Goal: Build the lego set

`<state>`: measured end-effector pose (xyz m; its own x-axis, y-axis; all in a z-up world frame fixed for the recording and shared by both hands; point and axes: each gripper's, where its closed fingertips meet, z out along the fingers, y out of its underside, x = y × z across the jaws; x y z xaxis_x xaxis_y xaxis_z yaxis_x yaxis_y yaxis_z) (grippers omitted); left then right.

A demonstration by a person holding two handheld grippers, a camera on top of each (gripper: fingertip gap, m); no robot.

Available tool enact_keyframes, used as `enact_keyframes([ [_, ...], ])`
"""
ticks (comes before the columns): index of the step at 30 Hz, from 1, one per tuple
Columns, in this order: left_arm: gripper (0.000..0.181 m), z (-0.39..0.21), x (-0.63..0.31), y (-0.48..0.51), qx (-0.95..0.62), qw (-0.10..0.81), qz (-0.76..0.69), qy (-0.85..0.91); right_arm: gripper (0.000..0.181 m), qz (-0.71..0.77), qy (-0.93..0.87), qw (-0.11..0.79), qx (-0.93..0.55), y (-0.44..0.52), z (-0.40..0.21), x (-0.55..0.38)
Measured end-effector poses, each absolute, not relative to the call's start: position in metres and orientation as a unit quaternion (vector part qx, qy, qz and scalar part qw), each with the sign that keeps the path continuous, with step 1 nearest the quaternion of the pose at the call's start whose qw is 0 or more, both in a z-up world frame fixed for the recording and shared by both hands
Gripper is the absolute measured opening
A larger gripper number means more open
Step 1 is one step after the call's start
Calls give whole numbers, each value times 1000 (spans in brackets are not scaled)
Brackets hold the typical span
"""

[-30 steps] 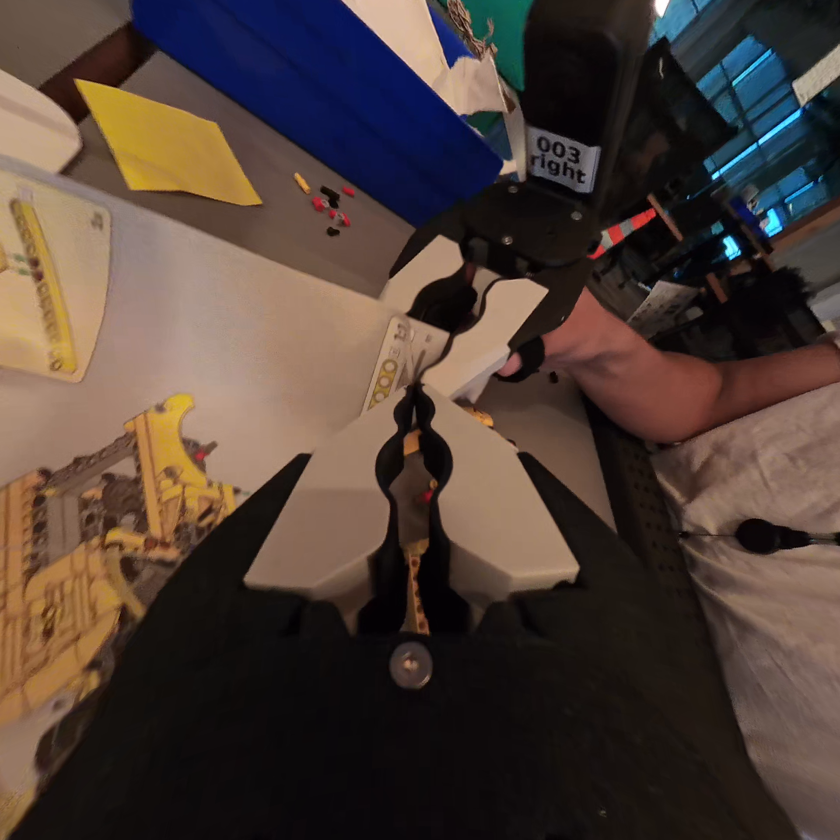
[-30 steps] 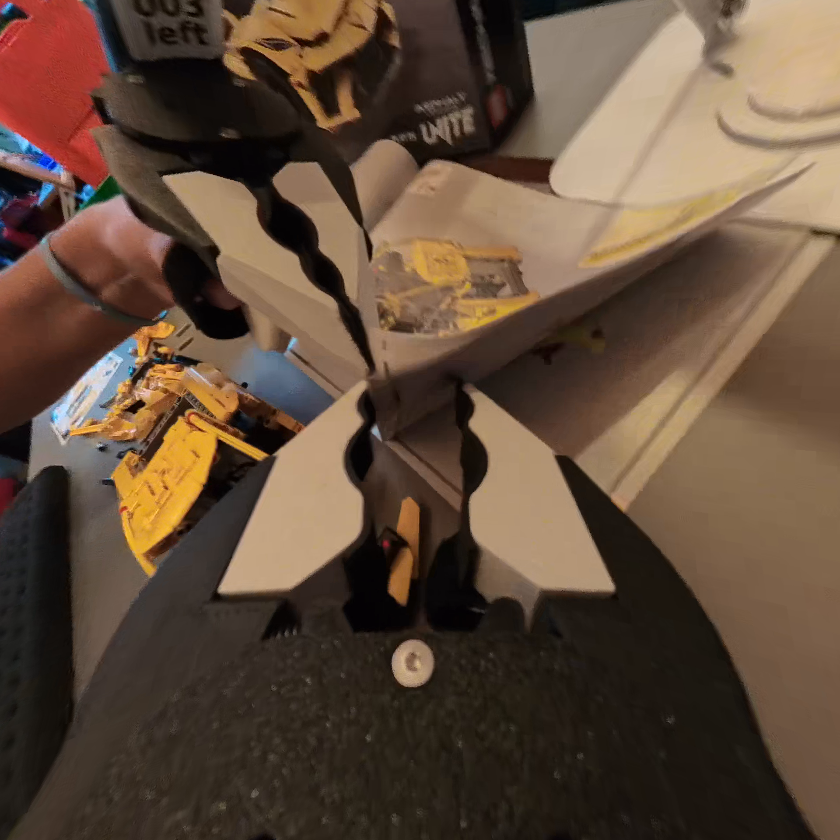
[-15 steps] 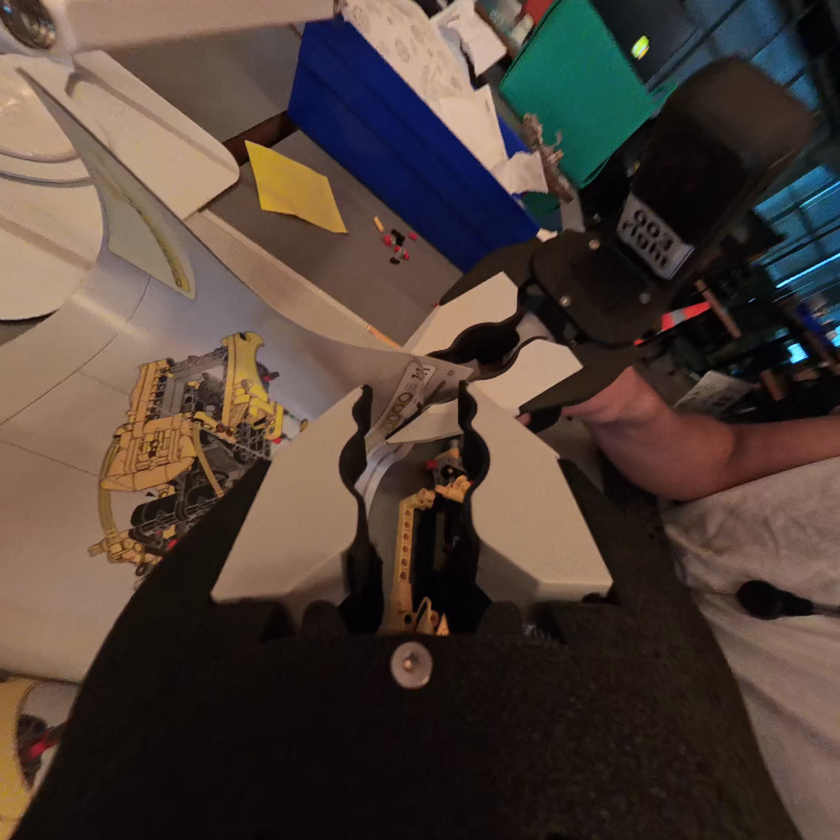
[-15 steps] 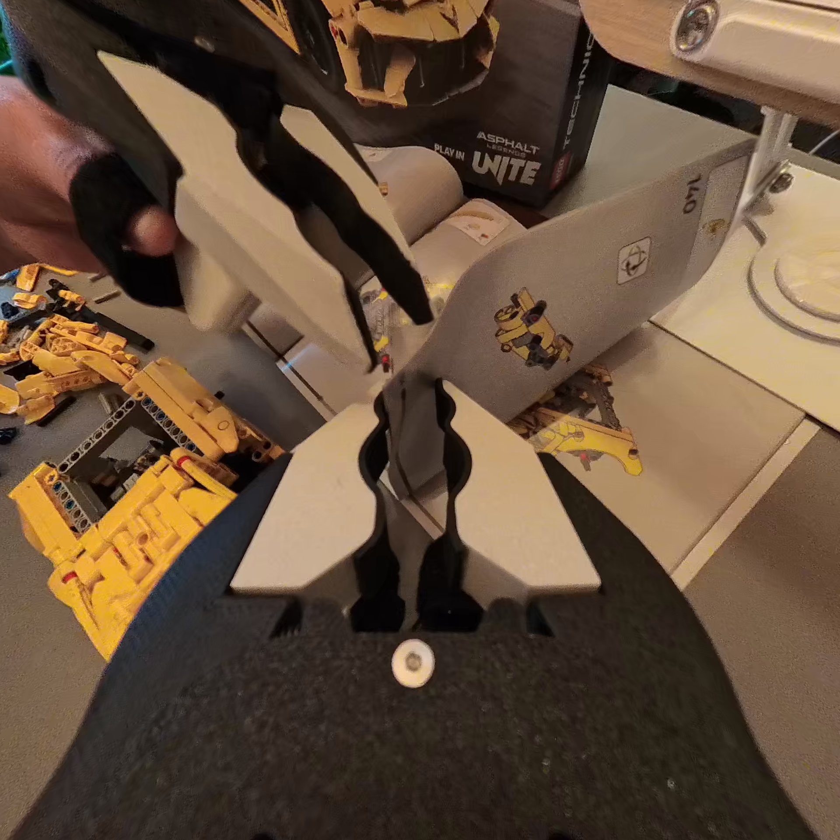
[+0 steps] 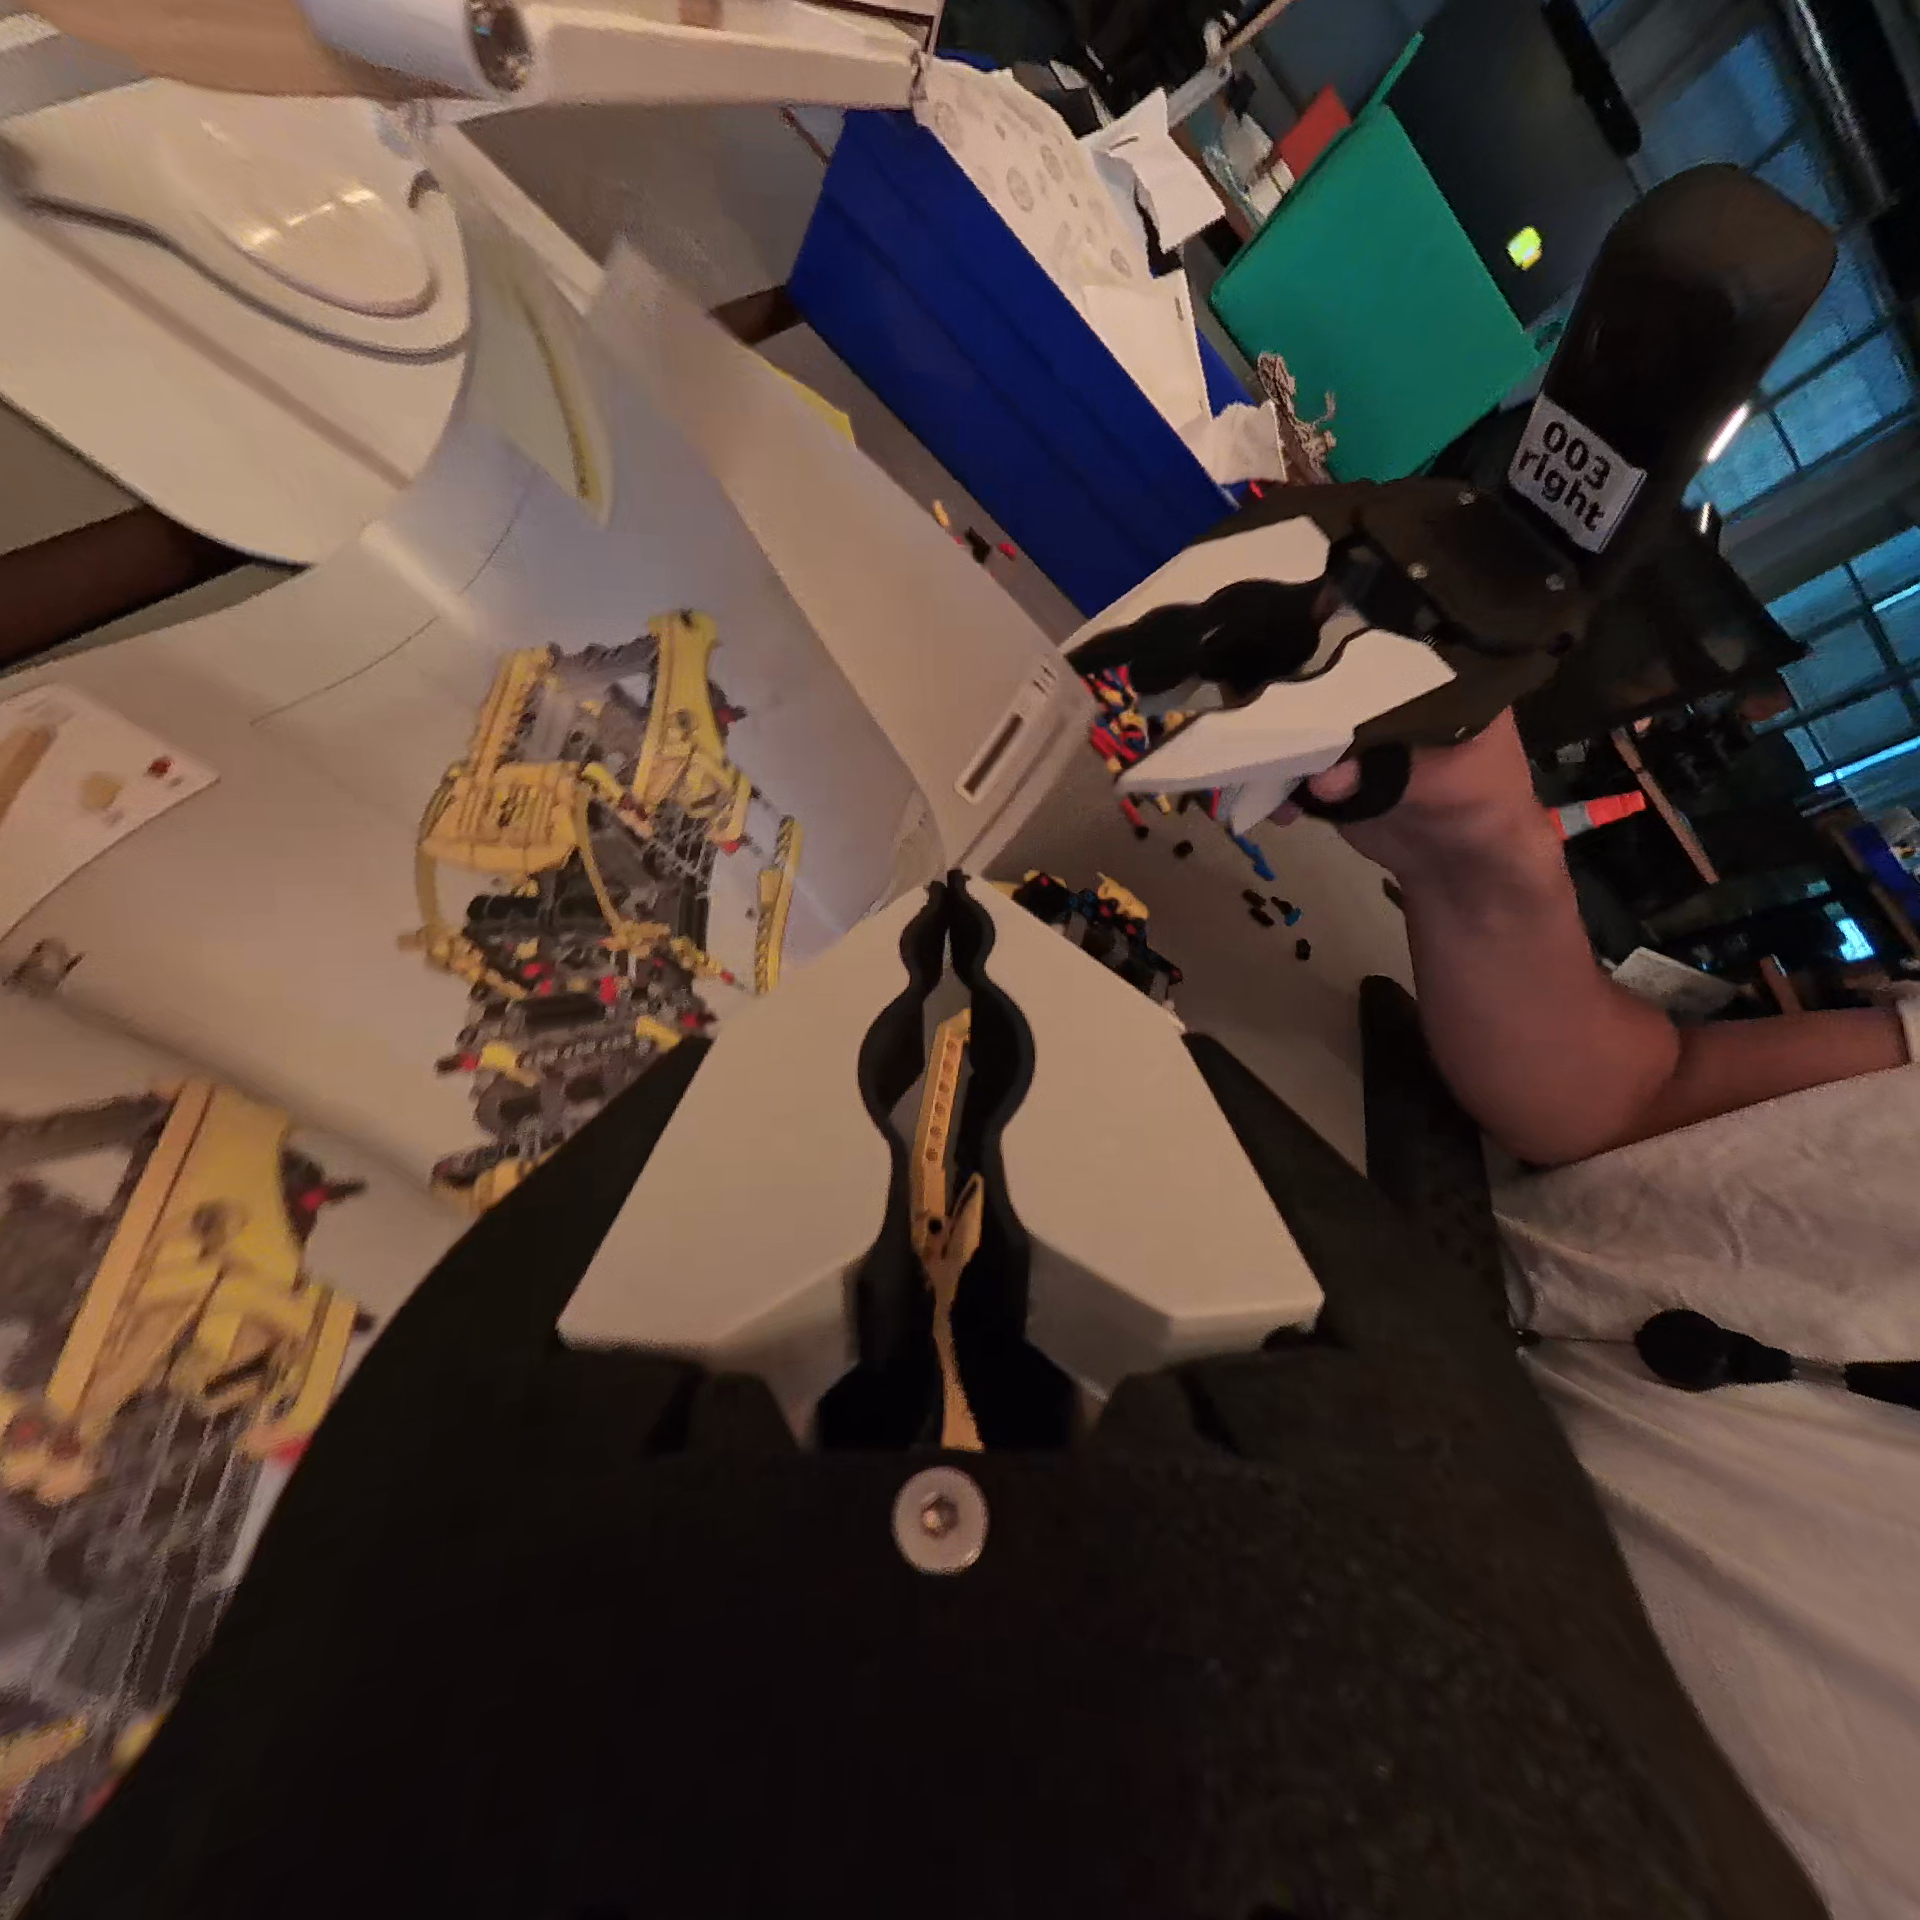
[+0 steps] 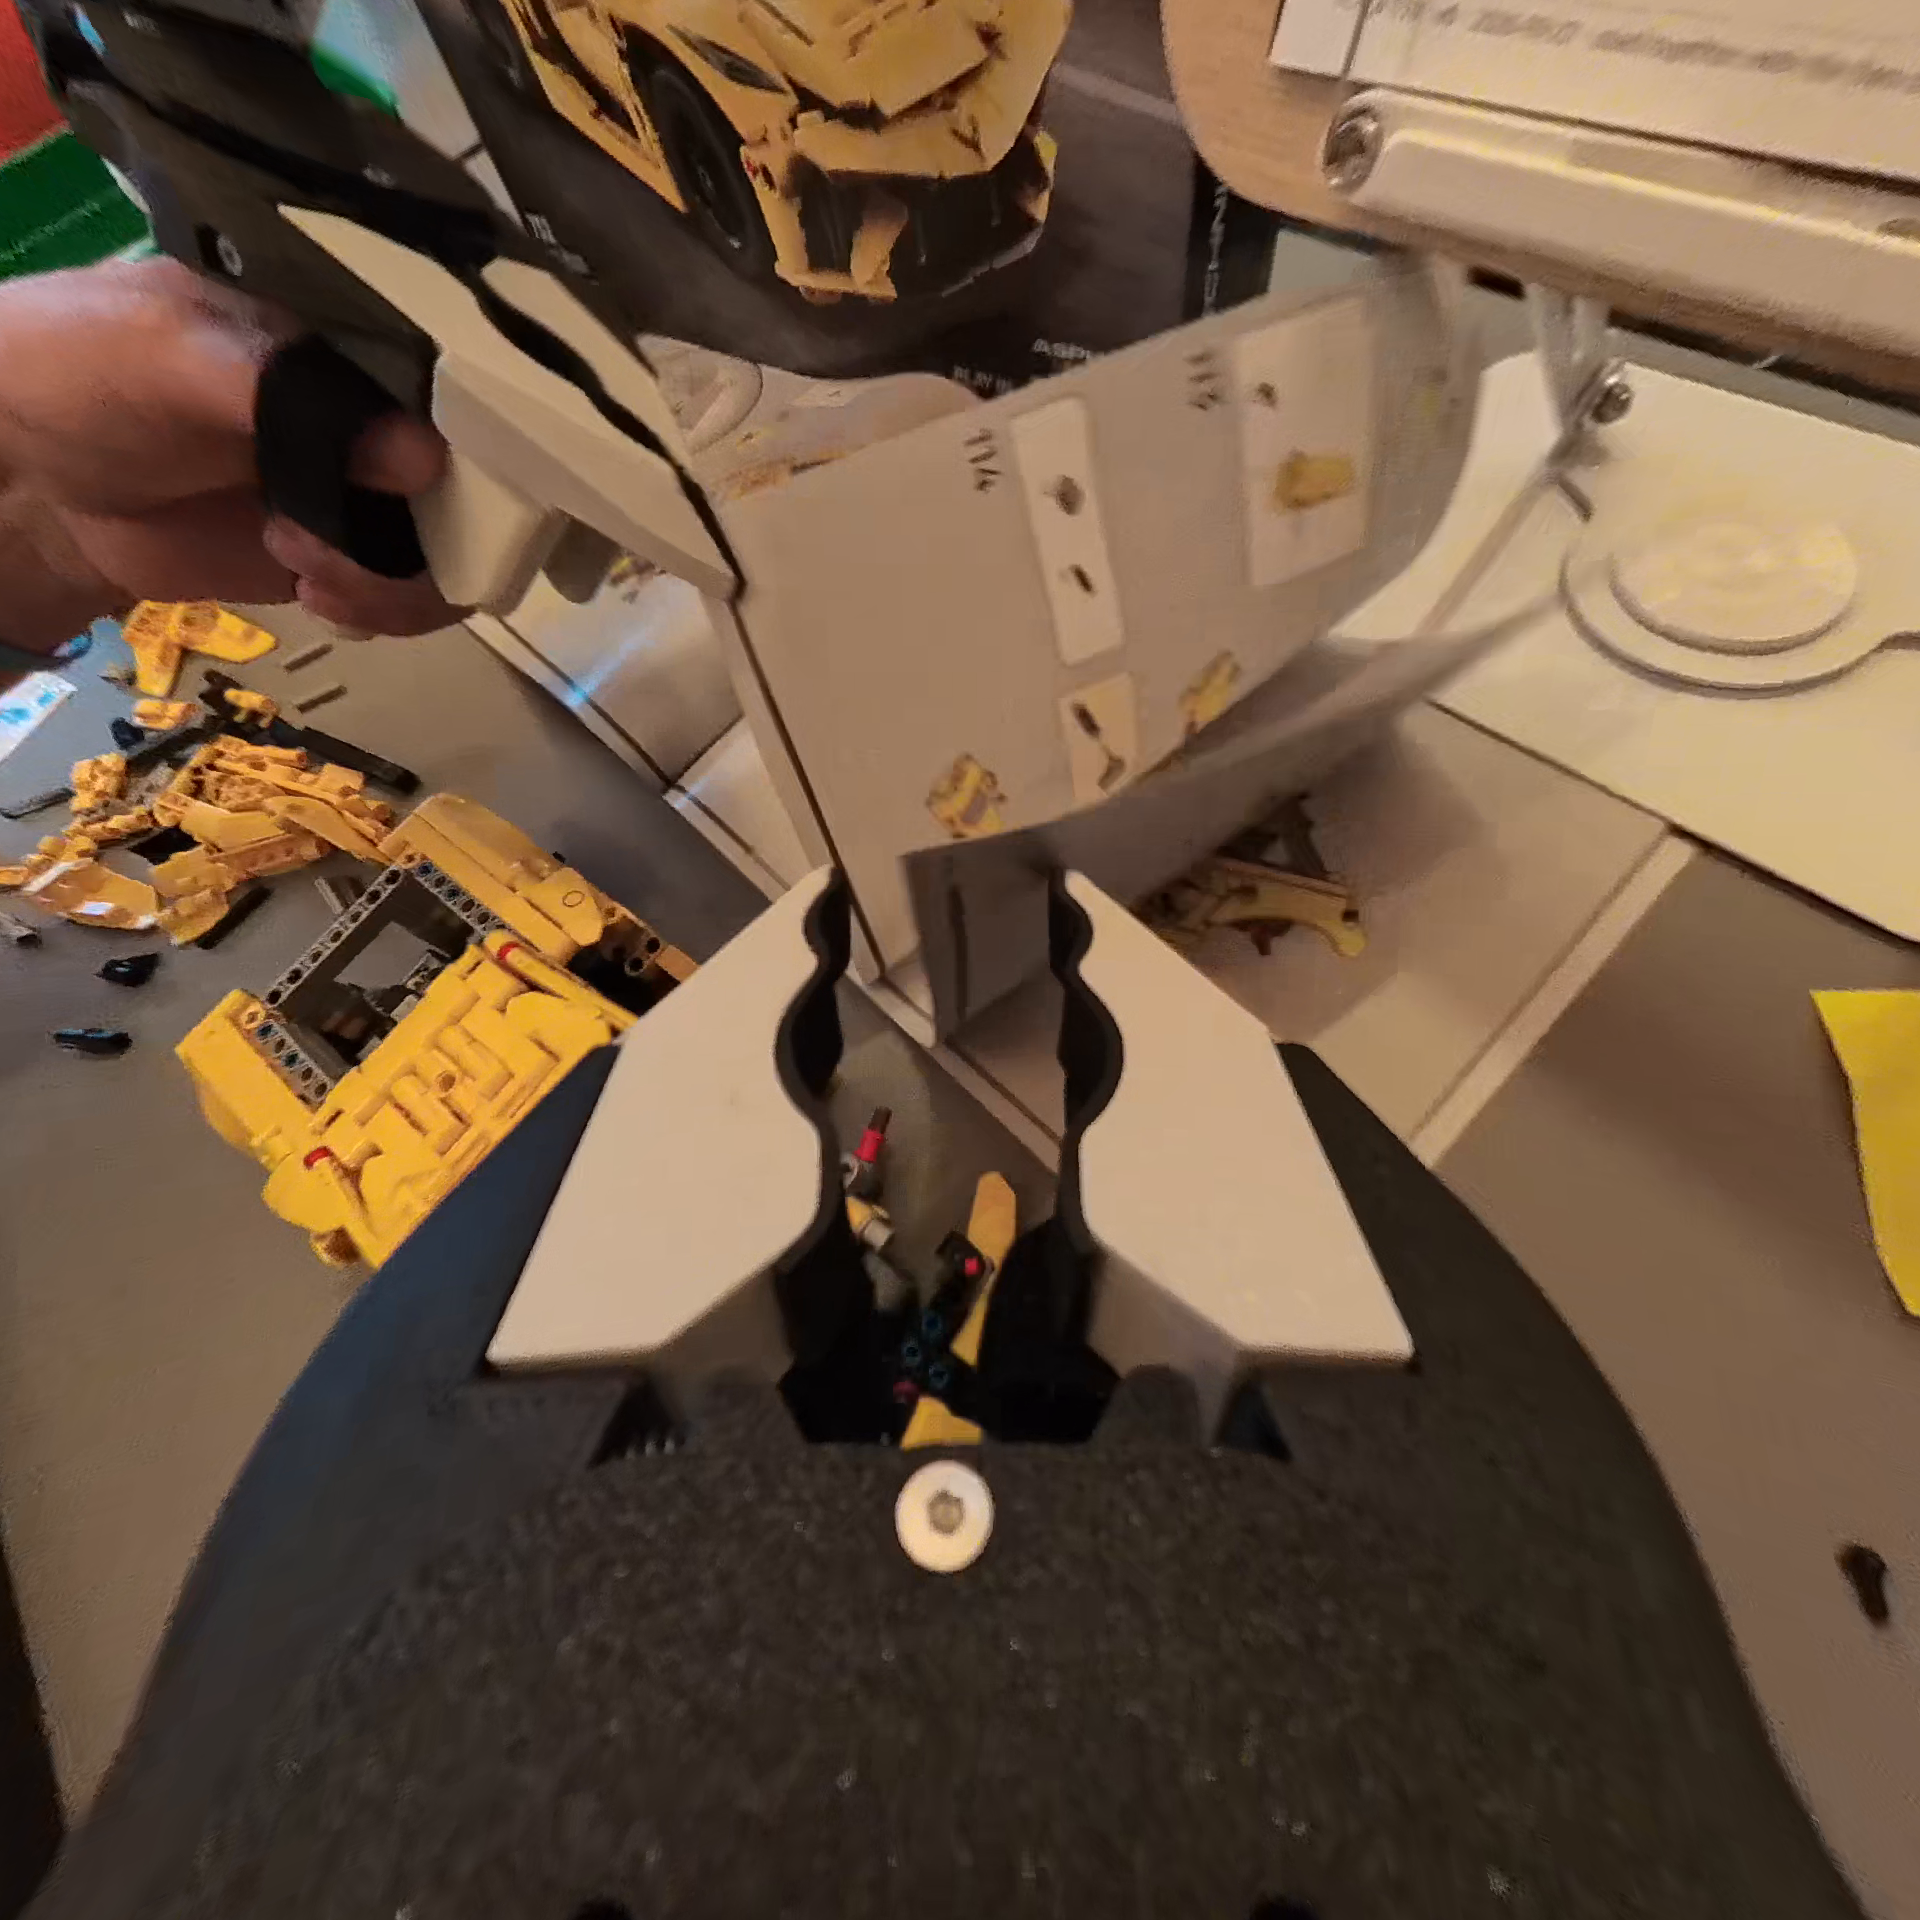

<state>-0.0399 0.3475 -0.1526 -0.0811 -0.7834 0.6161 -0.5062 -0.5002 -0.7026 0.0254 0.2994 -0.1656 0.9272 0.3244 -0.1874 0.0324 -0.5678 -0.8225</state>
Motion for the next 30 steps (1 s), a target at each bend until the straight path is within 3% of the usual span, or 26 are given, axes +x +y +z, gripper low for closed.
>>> enact_keyframes([
  [5, 0, -158, -103, 365, -709, 156, -525, 445, 38, 104, -132, 446, -879, 281, -158, 45],
  [9, 0, -171, -185, 397, -775, 215, -458, 379, 19, -18, -135, 345, -929, 260, -192, 113],
  [15, 0, -191, -259, 435, -841, 251, -343, 334, 23, 63, -216, 303, -926, 297, -230, 87],
  [17, 0, -199, -273, 444, -856, 253, -306, 331, 31, 103, -237, 291, -921, 306, -242, 66],
  [20, 0, -214, -292, 453, -876, 252, -249, 329, 68, 129, -248, 269, -922, 310, -259, 56],
  [24, 0, -242, -321, 459, -894, 244, -140, 348, 65, 73, -287, 287, -911, 310, -264, 64],
  [30, 0, -254, -326, 449, -902, 234, -112, 345, 62, 96, -297, 302, -901, 309, -264, 69],
])
